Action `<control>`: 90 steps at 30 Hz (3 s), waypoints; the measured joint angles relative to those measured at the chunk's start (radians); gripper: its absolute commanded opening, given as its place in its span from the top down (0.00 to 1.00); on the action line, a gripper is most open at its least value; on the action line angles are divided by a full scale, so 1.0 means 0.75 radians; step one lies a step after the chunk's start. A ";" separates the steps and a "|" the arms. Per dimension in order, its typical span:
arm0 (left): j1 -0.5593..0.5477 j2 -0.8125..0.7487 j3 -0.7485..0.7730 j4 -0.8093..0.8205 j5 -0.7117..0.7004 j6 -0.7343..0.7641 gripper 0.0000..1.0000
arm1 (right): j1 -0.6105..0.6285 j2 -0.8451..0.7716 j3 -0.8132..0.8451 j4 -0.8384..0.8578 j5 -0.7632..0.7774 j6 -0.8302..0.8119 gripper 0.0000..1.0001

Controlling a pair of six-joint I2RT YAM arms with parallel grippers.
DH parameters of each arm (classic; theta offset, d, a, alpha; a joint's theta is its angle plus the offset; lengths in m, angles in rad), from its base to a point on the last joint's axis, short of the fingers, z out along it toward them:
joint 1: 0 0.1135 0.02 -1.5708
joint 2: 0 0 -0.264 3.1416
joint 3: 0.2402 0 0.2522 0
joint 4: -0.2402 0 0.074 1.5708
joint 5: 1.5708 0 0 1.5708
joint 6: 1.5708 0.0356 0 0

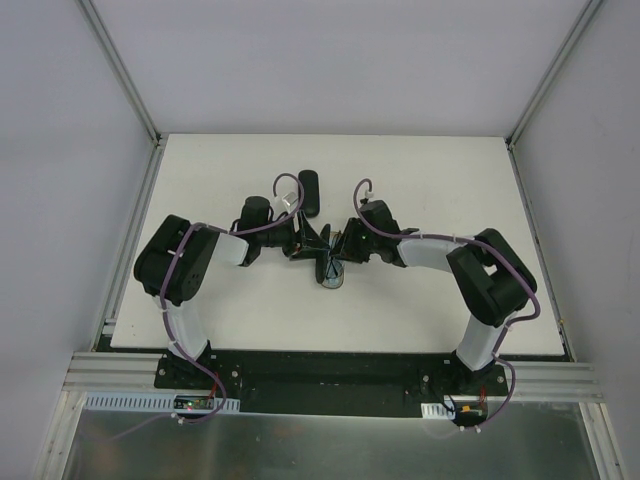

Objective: Organize the sunglasses
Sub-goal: Adjust the sunglasses in the sunglasses case.

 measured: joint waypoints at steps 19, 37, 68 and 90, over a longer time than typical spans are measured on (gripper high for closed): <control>-0.017 -0.022 -0.005 -0.026 -0.025 0.030 0.59 | 0.019 0.013 0.019 0.005 -0.001 -0.007 0.99; -0.015 -0.022 -0.005 -0.027 -0.022 0.030 0.59 | 0.010 0.012 -0.024 0.106 -0.084 -0.019 0.99; -0.004 -0.022 -0.005 -0.026 -0.014 0.028 0.59 | -0.033 0.025 -0.150 0.377 -0.205 0.098 0.74; 0.004 -0.022 -0.005 -0.027 -0.013 0.030 0.59 | -0.033 -0.222 -0.150 0.061 0.050 -0.109 0.67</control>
